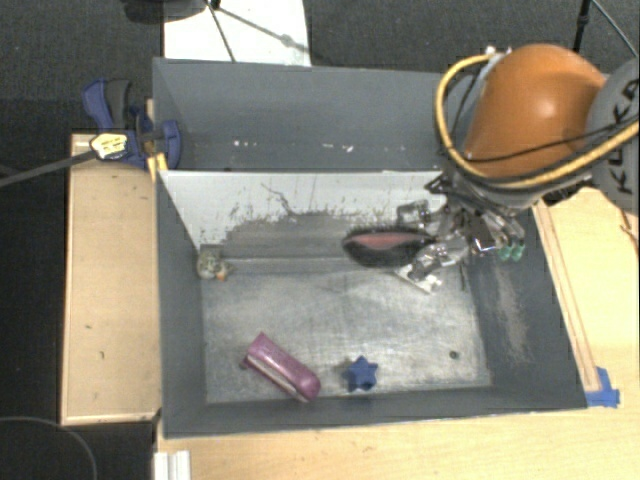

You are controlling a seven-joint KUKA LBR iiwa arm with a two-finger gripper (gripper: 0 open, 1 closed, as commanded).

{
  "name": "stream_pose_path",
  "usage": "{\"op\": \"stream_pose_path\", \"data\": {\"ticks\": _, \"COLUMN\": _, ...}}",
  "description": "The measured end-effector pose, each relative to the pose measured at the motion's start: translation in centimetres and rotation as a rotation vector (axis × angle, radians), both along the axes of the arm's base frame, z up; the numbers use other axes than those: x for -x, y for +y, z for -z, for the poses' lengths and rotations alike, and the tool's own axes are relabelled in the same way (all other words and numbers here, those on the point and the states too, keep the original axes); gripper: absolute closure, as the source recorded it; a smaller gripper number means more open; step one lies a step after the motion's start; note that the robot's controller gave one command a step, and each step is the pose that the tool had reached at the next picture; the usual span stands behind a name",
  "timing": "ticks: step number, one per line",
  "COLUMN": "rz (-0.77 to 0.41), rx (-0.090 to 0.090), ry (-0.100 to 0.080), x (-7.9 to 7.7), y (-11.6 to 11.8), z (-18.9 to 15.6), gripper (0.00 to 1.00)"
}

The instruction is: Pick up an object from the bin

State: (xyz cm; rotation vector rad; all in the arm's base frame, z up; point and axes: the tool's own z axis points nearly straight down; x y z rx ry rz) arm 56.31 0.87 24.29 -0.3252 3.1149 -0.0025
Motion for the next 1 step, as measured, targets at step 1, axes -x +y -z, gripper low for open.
{"op": "stream_pose_path", "data": {"ticks": 1, "rz": -0.197, "rx": 0.002, "ry": 0.000, "x": 2.29, "y": -0.42, "z": -8.69, "gripper": 1.00}}
